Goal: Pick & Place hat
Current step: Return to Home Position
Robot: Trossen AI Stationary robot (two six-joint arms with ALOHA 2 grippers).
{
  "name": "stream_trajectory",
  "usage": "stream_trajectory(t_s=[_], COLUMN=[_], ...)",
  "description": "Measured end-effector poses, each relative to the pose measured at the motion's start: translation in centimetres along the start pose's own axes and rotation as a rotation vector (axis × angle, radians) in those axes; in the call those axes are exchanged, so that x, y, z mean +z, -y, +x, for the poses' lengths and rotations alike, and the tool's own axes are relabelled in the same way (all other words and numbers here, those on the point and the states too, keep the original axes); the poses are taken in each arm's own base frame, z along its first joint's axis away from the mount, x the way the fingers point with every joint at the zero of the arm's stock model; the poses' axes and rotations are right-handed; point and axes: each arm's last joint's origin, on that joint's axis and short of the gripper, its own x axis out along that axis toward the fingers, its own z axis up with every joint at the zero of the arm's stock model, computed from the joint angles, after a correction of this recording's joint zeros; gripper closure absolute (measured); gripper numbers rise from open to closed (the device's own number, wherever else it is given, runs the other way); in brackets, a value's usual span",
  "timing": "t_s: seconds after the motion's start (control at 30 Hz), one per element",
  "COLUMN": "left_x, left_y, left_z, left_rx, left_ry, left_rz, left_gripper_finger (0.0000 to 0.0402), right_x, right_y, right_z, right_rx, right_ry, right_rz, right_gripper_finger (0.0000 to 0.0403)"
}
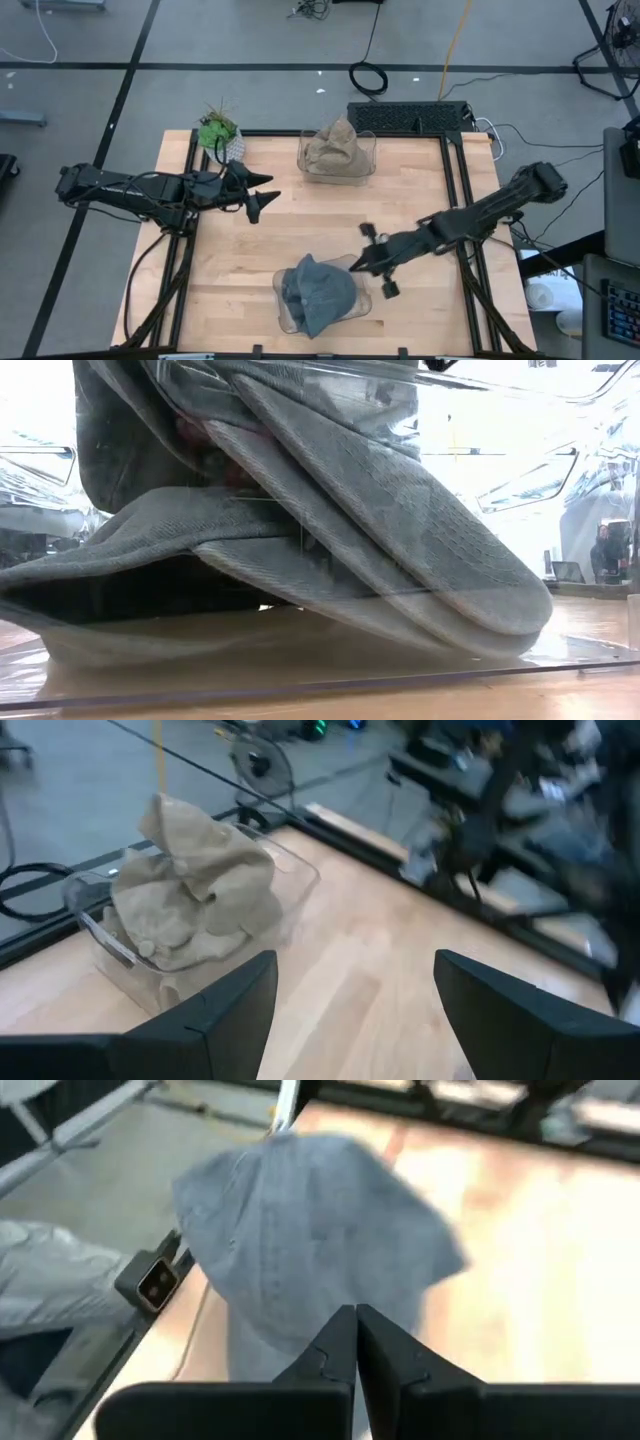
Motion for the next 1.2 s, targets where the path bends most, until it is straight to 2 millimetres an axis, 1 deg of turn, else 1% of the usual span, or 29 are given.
stream_trajectory(t_s=[0.07,0.17,0.23,0.3,0.4,0.53,0.6,0.7,0.8,0.87,1.07,1.17,1.2], left_x=[-0.1,-0.2,-0.2,-0.4,-1.2,-3.6,-5.4,-7.7,-9.6,-10.7,-13.3,-14.4,-14.4], left_y=[0.2,0.8,1.2,1.6,2.0,1.9,1.5,1.0,0.2,-0.6,-3.1,-4.2,-4.3], left_z=[-0.3,-1.0,-1.6,-2.2,-2.7,-2.6,-2.6,-2.9,-3.5,-4.0,-4.9,-5.1,-5.2], left_rx=[-0.024,-0.072,-0.11,-0.142,-0.15,-0.162,-0.188,-0.286,-0.378,-0.402,-0.418,-0.422,-0.417], left_ry=[-0.01,-0.005,0.0,-0.009,-0.018,-0.016,-0.016,0.023,0.075,0.111,0.172,0.182,0.177], left_rz=[0.059,0.136,0.176,0.22,0.262,0.294,0.316,0.35,0.342,0.322,0.274,0.261,0.264], left_gripper_finger=[0.0121,0.0121,0.0121,0.0121,0.0121,0.0121,0.0121,0.0121,0.0121,0.0121,0.0121,0.0121,0.0121], right_x=[-0.2,-1.9,-3.6,-5.6,-8.8,-12.0,-13.3,-14.9,-16.1,-16.6,-17.7,-18.3,-18.6], right_y=[0.3,0.9,1.4,1.7,2.2,2.8,3.1,3.4,3.7,3.9,4.8,5.5,5.8], right_z=[-2.1,-5.1,-7.1,-8.6,-9.9,-10.5,-10.4,-10.4,-10.5,-10.6,-10.8,-10.8,-10.7], right_rx=[-0.017,-0.064,-0.124,-0.178,-0.222,-0.225,-0.238,-0.257,-0.262,-0.246,-0.206,-0.223,-0.235], right_ry=[0.045,0.088,0.128,0.179,0.272,0.419,0.448,0.466,0.478,0.491,0.511,0.51,0.506], right_rz=[0.006,0.03,0.056,0.064,0.086,0.122,0.135,0.154,0.163,0.172,0.182,0.19,0.195], right_gripper_finger=[0.0403,0.0403,0.0403,0.0403,0.0403,0.0403,0.0403,0.0403,0.0403,0.0403,0.0403,0.0403,0.0403])
